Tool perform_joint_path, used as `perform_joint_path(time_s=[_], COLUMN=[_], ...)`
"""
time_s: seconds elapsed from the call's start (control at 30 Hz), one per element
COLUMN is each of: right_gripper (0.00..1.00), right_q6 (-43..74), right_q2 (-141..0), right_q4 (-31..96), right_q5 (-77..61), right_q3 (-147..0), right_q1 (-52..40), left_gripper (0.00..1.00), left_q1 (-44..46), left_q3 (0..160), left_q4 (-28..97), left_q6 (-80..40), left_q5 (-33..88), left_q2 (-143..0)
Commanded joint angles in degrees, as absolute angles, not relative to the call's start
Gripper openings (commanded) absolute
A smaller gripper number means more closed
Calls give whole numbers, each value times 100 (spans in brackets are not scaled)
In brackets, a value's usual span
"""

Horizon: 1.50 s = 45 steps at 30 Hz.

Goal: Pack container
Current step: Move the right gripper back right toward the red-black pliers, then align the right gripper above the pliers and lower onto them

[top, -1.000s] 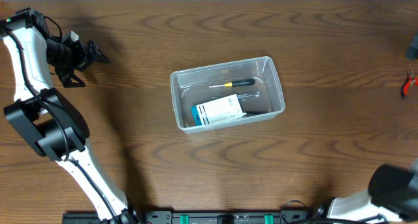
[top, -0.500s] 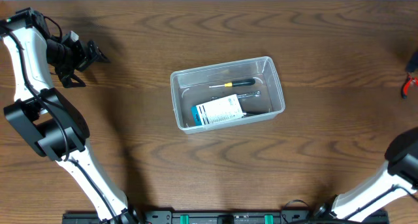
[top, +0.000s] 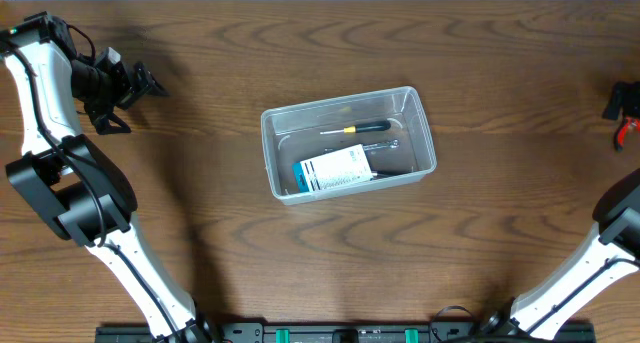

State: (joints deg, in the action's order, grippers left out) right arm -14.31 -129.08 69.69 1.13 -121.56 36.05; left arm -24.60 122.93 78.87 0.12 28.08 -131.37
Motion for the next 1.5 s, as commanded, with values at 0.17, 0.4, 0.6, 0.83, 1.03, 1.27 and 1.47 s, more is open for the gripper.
perform_joint_path(time_s=[0.17, 0.4, 0.6, 0.83, 1.03, 1.27, 1.47], right_gripper=[99, 99, 99, 99, 99, 99, 99], right_q6=[-937, -1090, -1164, -1243, -864, -405, -193], right_q2=[-14151, -14560, -14604, -14730, -14792, -14827, -14827], right_q4=[7640, 7570, 7271, 7116, 7111, 7153, 7166], right_q5=[-143, -237, -316, -342, -305, -298, -283], right_q3=[-13384, -14217, -14258, -14258, -14254, -14254, -14234], right_q1=[3787, 3948, 4051, 3942, 3850, 3844, 3844], left_gripper=[98, 98, 98, 98, 98, 98, 98], left_q1=[-2484, -2484, -2484, -2484, -2484, -2484, -2484], left_q3=[12403, 12403, 12403, 12403, 12403, 12403, 12403], left_q4=[7898, 7898, 7898, 7898, 7898, 7898, 7898], left_q6=[10, 10, 10, 10, 10, 10, 10], left_q5=[2777, 2777, 2777, 2777, 2777, 2777, 2777], left_q2=[-12986, -12986, -12986, -12986, -12986, -12986, -12986])
